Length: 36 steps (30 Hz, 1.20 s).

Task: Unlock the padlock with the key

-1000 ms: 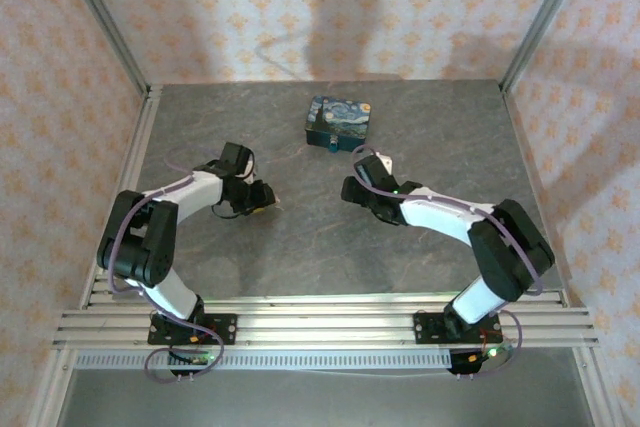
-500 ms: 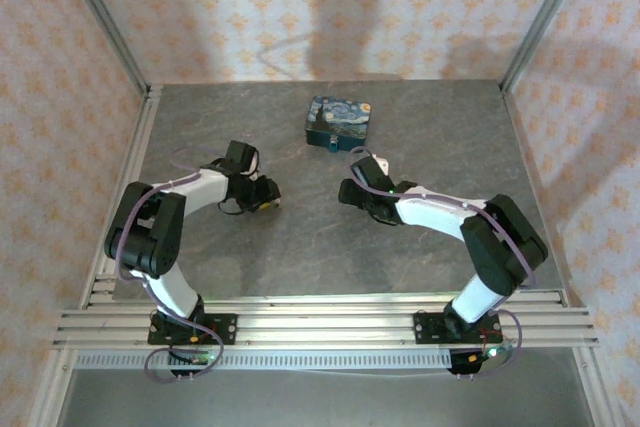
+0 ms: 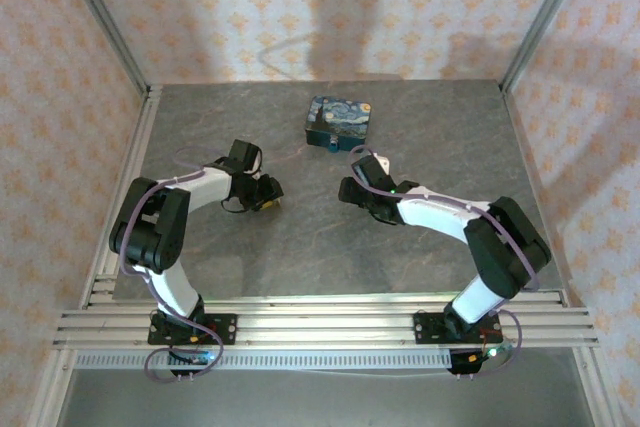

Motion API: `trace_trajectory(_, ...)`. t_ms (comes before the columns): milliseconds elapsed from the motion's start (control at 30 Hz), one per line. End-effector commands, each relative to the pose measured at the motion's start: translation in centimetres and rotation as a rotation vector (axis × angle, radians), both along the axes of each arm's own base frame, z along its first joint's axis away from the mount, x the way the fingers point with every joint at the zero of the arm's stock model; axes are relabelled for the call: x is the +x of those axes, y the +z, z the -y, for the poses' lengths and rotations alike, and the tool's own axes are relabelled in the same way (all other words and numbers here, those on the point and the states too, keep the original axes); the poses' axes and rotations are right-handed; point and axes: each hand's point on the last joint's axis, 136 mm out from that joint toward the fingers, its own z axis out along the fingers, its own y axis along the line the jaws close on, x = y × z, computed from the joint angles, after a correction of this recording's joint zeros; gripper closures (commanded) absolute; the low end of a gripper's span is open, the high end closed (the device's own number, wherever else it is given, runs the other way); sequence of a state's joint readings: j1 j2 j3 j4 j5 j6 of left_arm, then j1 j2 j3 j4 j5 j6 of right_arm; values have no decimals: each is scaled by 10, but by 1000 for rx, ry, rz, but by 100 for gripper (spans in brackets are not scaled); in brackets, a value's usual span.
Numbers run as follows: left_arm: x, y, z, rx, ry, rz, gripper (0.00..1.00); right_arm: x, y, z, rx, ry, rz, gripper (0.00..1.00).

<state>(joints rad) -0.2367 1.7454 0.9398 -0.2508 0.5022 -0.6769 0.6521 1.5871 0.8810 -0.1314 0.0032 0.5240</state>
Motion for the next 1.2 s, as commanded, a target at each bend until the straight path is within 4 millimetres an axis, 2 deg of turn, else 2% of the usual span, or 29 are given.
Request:
trace_trajectory(0, 10, 0, 11, -22, -7, 12, 66, -1, 10, 4, -4, -22, 28, 22)
trace_trajectory(367, 14, 1, 20, -47, -8, 7, 71, -3, 11, 6, -13, -17, 32, 22)
trace_trajectory(867, 14, 14, 17, -23, -15, 20, 73, -4, 10, 7, -12, -14, 29, 22)
trace_trajectory(1167, 8, 3, 13, 8, -16, -19, 72, -5, 13, 8, -10, -16, 31, 21)
